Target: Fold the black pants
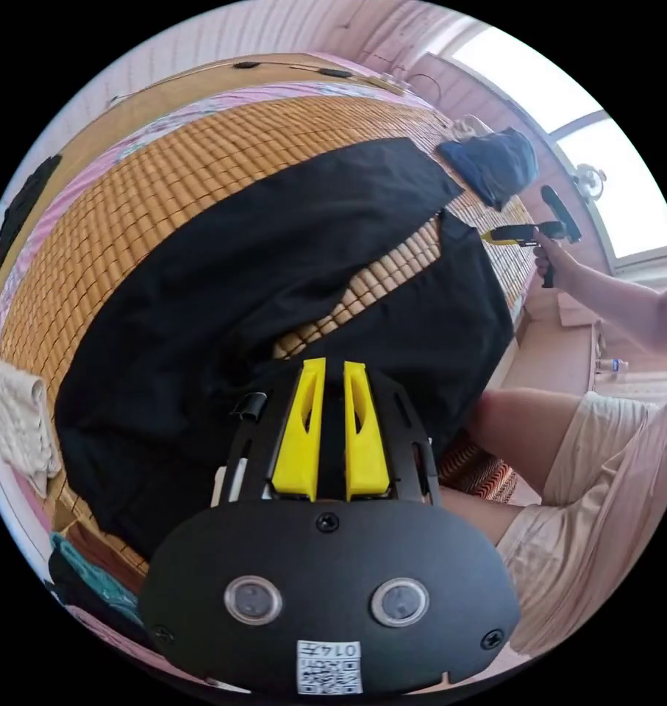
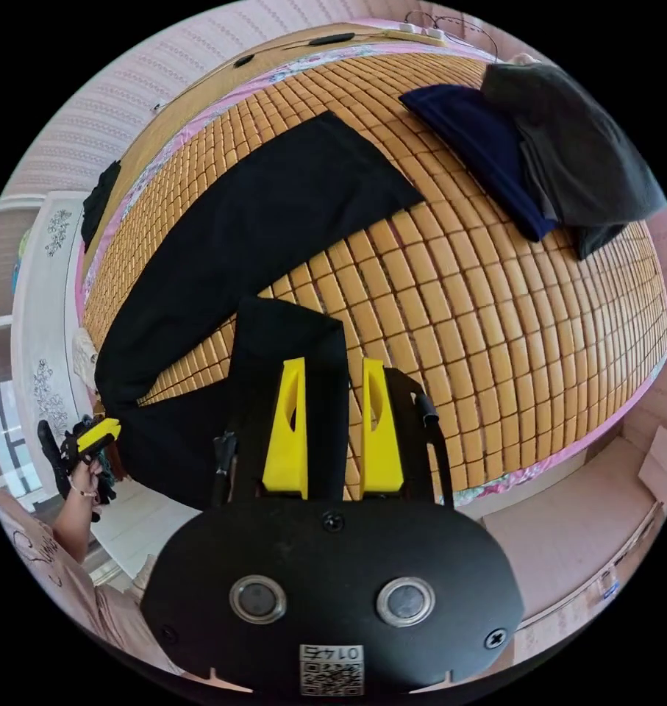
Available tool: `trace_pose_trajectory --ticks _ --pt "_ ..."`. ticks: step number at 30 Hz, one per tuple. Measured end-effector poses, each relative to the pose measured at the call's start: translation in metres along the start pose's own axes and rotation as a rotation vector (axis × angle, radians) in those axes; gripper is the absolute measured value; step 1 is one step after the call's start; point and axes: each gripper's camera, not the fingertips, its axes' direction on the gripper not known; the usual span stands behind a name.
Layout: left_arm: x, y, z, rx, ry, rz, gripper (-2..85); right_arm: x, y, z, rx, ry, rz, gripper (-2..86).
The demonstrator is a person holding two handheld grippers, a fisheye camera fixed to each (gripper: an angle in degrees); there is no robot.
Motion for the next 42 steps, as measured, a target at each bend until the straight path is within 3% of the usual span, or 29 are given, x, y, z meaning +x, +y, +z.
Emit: trace_pose_trajectory --ticks 5,9,11,13,16,20,23,31,34,38,42 --pt "0.080 -0.066 0.069 0.025 0.034 0.151 7.2 0.021 0.028 0.016 -0.016 -0.018 0.002 1.1" --pt "0.109 -0.096 0.121 -0.122 0.039 0.172 6.5 0.044 0.049 -0.004 0.030 -0.110 -0.003 0.3" --pt "0.125 -0.098 0.132 -0.134 -0.049 0.239 4.3 0.046 0.060 -0.027 0.089 -0.166 -0.016 0.3" --pt "0.125 -0.098 0.137 -0.153 -0.029 0.211 0.5 0.034 0.071 -0.049 0.128 -0.262 -0.076 0.4" --pt "0.120 -0.092 0.142 -0.157 0.018 0.137 -0.7 -0.018 0.090 -0.061 0.123 -0.214 -0.246 1.0" --pt "0.117 -0.054 0.113 -0.142 -0.043 0.068 -0.9 -0.088 0.112 -0.006 -0.082 -0.298 -0.483 4.4" --pt "0.100 -0.008 0.083 -0.158 -0.052 -0.036 -1.0 -0.100 0.125 0.024 -0.173 -0.318 -0.531 6.0" --pt "0.066 0.057 0.088 -0.244 -0.057 -0.157 -1.0 -0.050 0.114 0.043 -0.122 -0.161 -0.371 7.9" --pt "0.075 0.056 0.086 -0.192 -0.019 -0.133 -1.0 -0.040 0.103 0.068 -0.177 -0.249 -0.299 9.7" --pt "0.092 0.060 0.080 -0.162 0.007 -0.111 -1.0 -0.044 0.107 0.105 -0.284 -0.244 -0.321 5.6" --pt "0.109 0.065 0.065 -0.104 0.047 -0.036 -1.0 -0.031 0.108 0.069 -0.181 -0.334 -0.360 2.1"
